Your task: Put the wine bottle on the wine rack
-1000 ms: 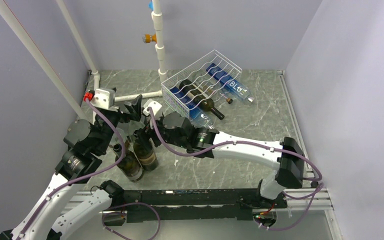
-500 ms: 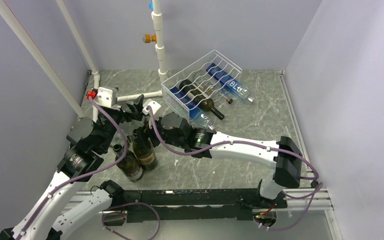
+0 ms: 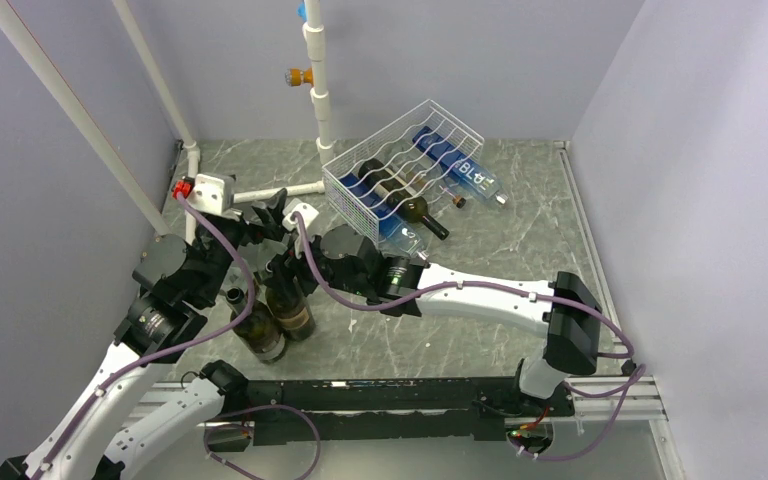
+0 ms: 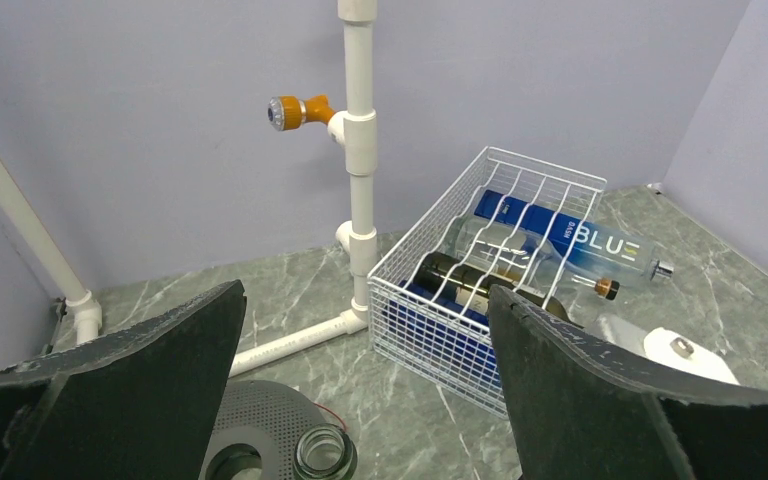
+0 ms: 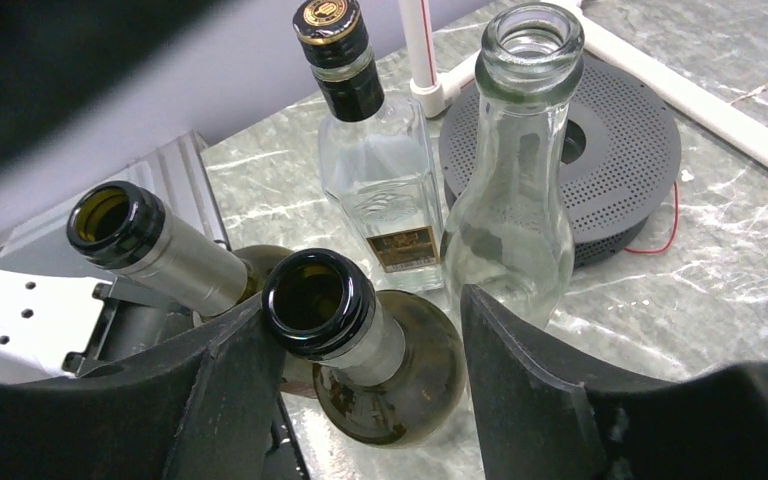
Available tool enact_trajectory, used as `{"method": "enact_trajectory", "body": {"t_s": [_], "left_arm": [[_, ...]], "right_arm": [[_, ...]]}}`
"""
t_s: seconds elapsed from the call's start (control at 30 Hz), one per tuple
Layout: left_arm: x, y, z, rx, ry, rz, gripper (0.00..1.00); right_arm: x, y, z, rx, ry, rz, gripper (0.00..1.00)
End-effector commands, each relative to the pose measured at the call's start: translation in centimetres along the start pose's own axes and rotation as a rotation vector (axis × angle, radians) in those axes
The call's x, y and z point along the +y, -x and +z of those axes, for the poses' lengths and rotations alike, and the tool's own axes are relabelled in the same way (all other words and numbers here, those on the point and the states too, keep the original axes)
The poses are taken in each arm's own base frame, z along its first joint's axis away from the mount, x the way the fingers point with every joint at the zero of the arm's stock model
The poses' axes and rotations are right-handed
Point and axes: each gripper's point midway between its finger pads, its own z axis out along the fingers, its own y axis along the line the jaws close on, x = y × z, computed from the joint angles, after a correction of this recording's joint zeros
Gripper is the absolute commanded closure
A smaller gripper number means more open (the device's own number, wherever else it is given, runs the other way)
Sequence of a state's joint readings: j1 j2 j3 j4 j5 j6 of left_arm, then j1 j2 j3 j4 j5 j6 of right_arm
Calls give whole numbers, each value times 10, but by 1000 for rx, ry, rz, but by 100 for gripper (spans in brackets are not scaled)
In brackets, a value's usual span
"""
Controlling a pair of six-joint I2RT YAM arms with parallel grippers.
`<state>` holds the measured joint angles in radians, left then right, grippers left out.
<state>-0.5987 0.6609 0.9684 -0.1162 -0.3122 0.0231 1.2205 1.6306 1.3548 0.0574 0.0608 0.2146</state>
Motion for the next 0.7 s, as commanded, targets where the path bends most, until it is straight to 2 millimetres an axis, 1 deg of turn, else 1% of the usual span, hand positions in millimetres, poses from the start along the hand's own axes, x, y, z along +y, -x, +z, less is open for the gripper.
{"method": "enact_trajectory", "body": {"t_s": [0.0, 0.13, 0.2, 0.27, 0.33, 0.4, 0.53, 0.57, 0.63, 0.67], "left_arm": [[2, 5, 3, -26, 12, -9, 3], [-1, 5, 4, -24, 0, -14, 3], [-3, 6, 4, -26, -12, -18, 3], [-4, 7, 3, -29, -20, -23, 3], [-5, 8, 3, -30, -24, -24, 3], [-5, 9, 3, -30, -27, -24, 3], [-6, 8, 3, -31, -29, -24, 3], [-6, 8, 3, -29, -31, -24, 3], [-7, 7, 4, -25, -36, -23, 3], [-8, 8, 4, -27, -38, -23, 3]], "right_arm": [[9, 15, 6, -52, 37, 5, 39], [6, 14, 3, -60, 24, 9, 52], [-1, 12, 1, -57, -15, 10, 59], [-14, 12, -5, -52, -83, 10, 67], [-33, 10, -14, -45, -182, 10, 75], [-51, 11, -27, -52, -258, 18, 80], [-92, 18, -59, -88, -366, 110, 91], [-109, 13, -67, -88, -390, 145, 94], [-134, 7, -87, -93, -435, 238, 100], [-146, -4, -96, -85, -451, 288, 100]]}}
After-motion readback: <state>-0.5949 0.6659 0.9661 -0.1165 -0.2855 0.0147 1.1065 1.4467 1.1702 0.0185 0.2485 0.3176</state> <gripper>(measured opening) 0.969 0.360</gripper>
